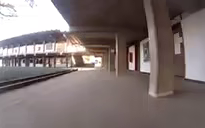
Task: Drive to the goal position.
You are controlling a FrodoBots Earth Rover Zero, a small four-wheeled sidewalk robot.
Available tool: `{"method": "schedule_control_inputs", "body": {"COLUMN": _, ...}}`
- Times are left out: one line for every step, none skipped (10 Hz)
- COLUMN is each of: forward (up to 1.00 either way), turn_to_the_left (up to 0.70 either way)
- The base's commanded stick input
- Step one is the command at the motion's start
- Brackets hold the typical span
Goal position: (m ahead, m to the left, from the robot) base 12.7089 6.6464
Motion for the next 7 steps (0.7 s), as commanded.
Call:
{"method": "schedule_control_inputs", "body": {"forward": 0.7, "turn_to_the_left": 0.0}}
{"method": "schedule_control_inputs", "body": {"forward": 0.7, "turn_to_the_left": 0.0}}
{"method": "schedule_control_inputs", "body": {"forward": 0.7, "turn_to_the_left": 0.0}}
{"method": "schedule_control_inputs", "body": {"forward": 0.7, "turn_to_the_left": 0.0}}
{"method": "schedule_control_inputs", "body": {"forward": 0.7, "turn_to_the_left": 0.0}}
{"method": "schedule_control_inputs", "body": {"forward": 0.7, "turn_to_the_left": 0.0}}
{"method": "schedule_control_inputs", "body": {"forward": 0.7, "turn_to_the_left": 0.0}}
